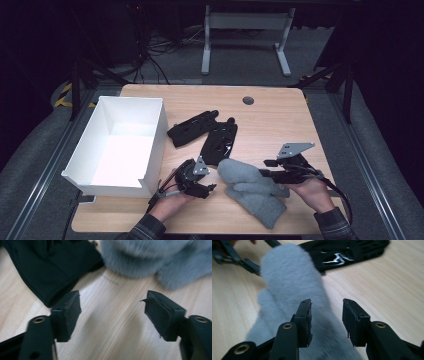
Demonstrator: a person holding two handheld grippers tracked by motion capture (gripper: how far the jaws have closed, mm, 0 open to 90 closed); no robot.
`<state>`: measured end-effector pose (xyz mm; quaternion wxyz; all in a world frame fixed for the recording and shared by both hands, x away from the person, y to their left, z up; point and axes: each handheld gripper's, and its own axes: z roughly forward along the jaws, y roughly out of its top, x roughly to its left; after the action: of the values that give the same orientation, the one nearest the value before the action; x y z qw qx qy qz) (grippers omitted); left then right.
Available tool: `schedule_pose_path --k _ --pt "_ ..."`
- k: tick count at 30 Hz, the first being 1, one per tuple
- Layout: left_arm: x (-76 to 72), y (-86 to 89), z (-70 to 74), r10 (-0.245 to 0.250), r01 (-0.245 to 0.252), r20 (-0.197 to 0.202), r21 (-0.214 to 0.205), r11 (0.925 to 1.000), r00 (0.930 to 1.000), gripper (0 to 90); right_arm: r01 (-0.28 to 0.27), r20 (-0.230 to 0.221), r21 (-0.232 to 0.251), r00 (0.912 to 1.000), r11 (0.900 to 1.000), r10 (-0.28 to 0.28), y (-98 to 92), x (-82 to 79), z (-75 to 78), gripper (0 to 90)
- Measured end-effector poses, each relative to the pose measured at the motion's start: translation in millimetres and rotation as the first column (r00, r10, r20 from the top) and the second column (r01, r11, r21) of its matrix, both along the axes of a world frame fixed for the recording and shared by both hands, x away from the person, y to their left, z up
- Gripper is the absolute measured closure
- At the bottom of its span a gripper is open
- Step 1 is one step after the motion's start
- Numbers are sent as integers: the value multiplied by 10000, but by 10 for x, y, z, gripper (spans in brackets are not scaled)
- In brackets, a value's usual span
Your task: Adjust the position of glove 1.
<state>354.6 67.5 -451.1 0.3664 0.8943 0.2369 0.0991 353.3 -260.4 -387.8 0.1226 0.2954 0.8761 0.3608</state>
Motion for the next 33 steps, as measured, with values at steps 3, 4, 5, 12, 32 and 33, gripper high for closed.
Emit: schedule_pose_path --k 3,4,5,12,32,33 --pt "-16 15 89 -13 17 195 -228 9997 9998 365 405 95 -103 9991 9991 -404 -180 9 16 623" --pt "-18 16 132 -16 22 173 -354 9994 9998 368 533 35 -115 9986 9985 -532 -249 13 5 625" --pt "-21 15 161 -21 27 135 -473 9989 9999 367 763 -7 -85 9971 9970 -763 -350 11 -19 632" --pt "-16 -48 368 -208 232 252 -1028 9944 9995 340 1216 -573 65 9910 9926 -1210 -650 -8 -181 642" --pt "222 -494 194 -865 879 -626 194 9959 9943 467 520 -1562 -35 9864 9986 -519 -631 83 -493 775" --pt "223 -504 176 -930 945 -644 200 9953 9936 514 488 -1538 -77 9869 9988 -494 -625 75 -492 799"
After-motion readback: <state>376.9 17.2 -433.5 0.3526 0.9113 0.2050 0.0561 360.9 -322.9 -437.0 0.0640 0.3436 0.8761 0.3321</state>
